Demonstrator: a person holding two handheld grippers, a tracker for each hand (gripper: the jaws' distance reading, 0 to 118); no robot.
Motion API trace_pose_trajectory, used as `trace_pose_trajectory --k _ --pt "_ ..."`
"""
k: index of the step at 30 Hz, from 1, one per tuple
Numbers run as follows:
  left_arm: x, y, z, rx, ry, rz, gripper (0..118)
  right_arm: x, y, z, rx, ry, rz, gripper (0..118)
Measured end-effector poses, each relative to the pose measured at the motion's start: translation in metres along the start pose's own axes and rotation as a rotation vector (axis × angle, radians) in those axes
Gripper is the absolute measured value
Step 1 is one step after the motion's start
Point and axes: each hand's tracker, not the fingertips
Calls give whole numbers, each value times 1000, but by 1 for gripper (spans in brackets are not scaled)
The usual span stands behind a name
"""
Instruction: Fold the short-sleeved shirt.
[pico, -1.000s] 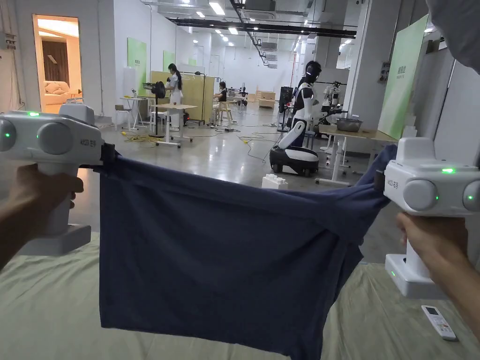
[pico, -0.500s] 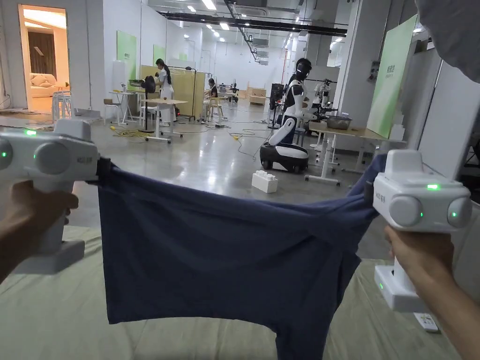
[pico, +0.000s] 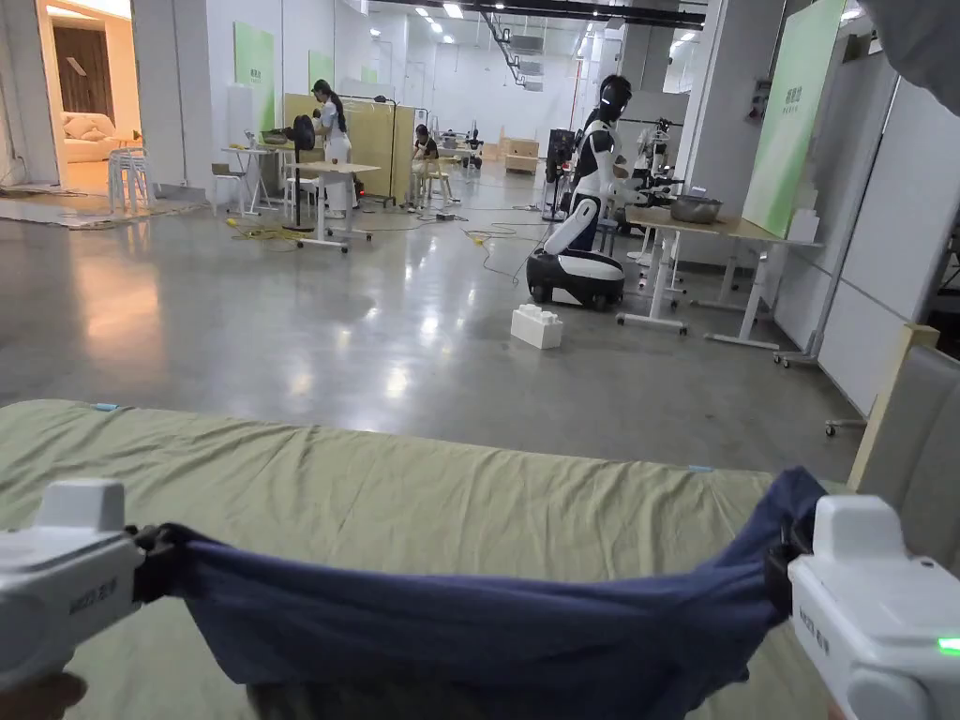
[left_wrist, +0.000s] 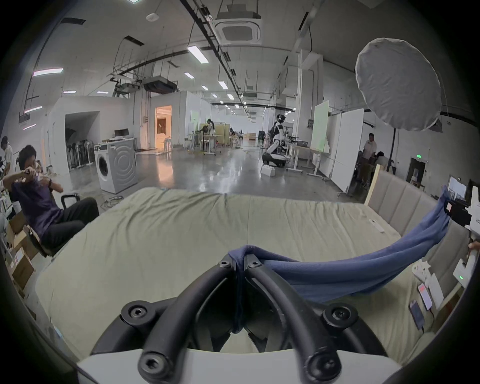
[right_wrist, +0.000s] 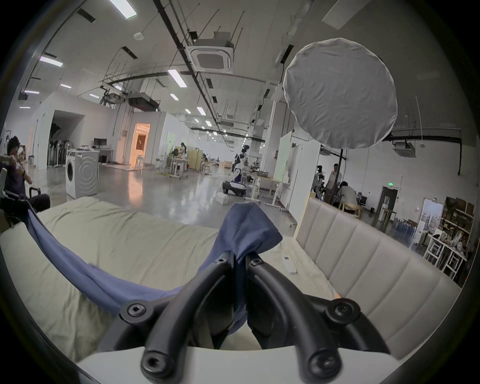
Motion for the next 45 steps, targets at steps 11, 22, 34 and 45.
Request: trace_pose_trajectory --k 11,22,34,45 --pt "-8 -121 82 -212 4 -18 5 -11 -124 110 -263 38 2 7" --pt "-8 -229 54 -561 33 -81 5 -22 -232 115 -591 52 -18 7" --pt "-7 -241 35 -572 30 13 44 -27 -231 99 -614 50 -85 62" --pt "53 -148 43 -37 -16 -5 73 -67 -137 85 -106 42 -119 88"
